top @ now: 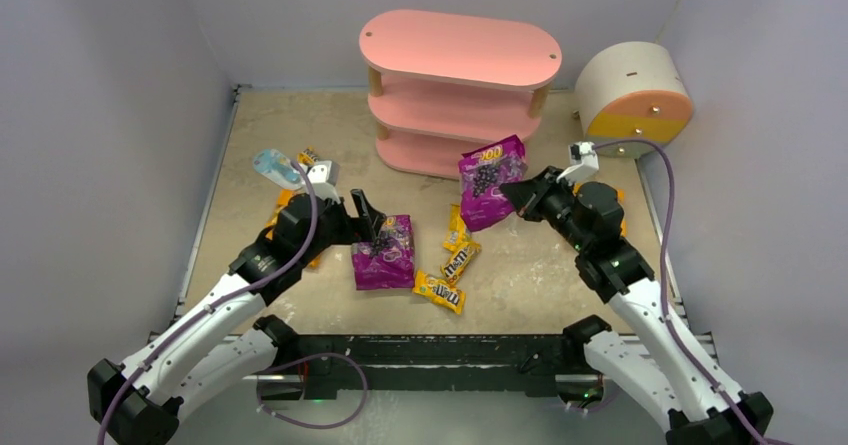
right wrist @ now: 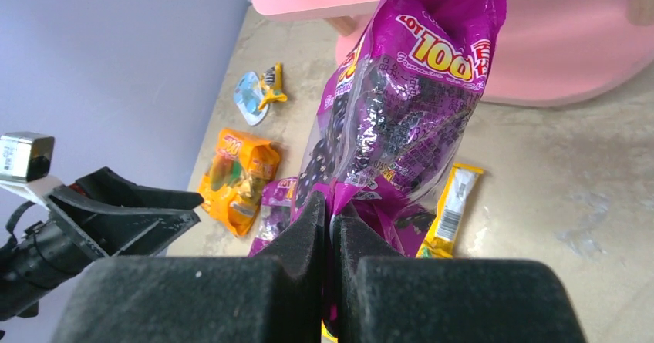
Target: Place and organize the candy bags onto the shelf
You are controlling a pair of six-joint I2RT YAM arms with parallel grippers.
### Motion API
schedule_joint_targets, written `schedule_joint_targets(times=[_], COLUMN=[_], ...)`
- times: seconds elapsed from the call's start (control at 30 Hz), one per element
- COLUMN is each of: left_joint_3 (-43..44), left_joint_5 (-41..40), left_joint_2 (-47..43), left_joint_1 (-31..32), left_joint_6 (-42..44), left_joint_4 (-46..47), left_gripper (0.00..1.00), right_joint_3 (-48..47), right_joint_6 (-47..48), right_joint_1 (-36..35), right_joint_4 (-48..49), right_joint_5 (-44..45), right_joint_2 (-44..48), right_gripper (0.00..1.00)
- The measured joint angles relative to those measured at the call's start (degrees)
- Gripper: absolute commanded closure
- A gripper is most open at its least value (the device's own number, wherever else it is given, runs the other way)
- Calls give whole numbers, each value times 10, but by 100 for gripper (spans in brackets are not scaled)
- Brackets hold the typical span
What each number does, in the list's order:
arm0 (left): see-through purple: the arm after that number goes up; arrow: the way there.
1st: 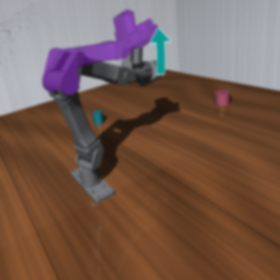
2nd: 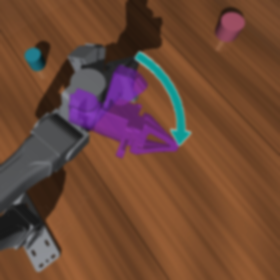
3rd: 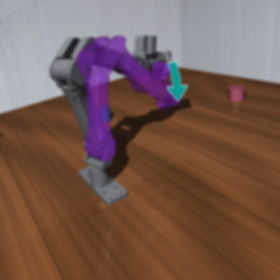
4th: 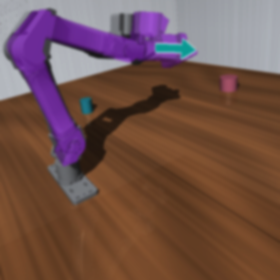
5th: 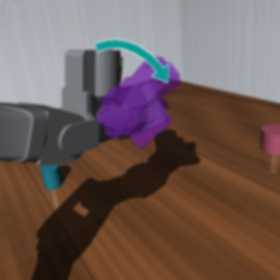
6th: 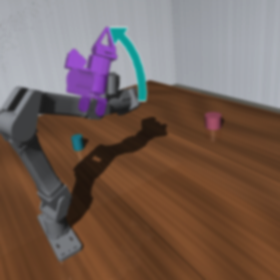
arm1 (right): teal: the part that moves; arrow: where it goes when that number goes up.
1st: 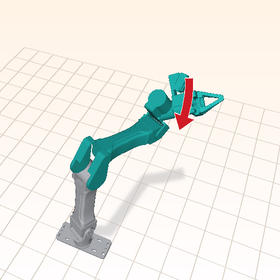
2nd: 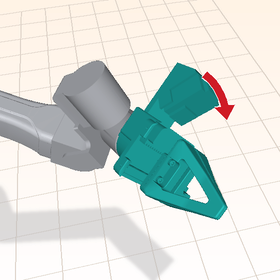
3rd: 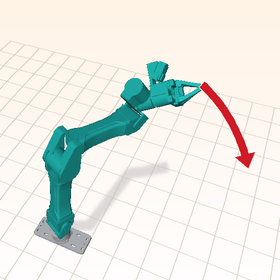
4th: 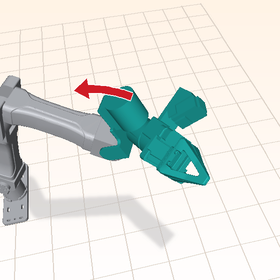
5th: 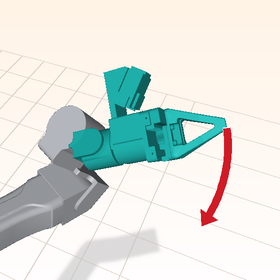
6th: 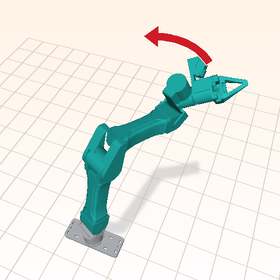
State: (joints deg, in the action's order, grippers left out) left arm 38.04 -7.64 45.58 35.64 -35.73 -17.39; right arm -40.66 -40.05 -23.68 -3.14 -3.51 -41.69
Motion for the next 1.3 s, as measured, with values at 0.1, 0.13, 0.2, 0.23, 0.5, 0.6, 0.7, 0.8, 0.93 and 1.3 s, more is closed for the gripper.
schedule_joint_targets(times=[0.1, 0.13, 0.2, 0.23, 0.5, 0.6, 0.7, 0.8, 0.93, 1.3], left_joint_3=[-5, -5, -5, -5, -5, -7, -8, -9, -10, -12], left_joint_5=[-1, -1, 0, -1, 0, -1, 0, 0, 0, 0], left_joint_2=[0, 1, 2, 2, 2, 2, 1, 0, -8, -25], left_joint_1=[0, 0, 0, 0, 0, 0, 0, 0, 0, 0], left_joint_6=[2, 3, 4, 4, 4, 4, 4, 4, 4, 4], left_joint_4=[0, 0, 1, 1, 1, 2, 1, 0, -2, -11], left_gripper=[12, 12, 12, 12, 12, 12, 12, 12, 12, 12], right_joint_3=[17, 28, 50, 57, 104, 126, 141, 147, 151, 179], right_joint_6=[-8, -12, -21, -26, -46, -59, -68, -75, -96, -158], right_joint_1=[0, 0, 0, 0, 0, 0, 0, 0, 0, 32], right_joint_4=[53, 75, 116, 129, 200, 241, 278, 308, 345, 484], right_joint_5=[-17, -23, -34, -38, -42, -41, -40, -35, -18, 5], right_joint_2=[-20, -26, -43, -56, -118, -128, -149, -173, -199, -285], right_gripper=[100, 100, 100, 100, 100, 100, 100, 100, 100, 100])
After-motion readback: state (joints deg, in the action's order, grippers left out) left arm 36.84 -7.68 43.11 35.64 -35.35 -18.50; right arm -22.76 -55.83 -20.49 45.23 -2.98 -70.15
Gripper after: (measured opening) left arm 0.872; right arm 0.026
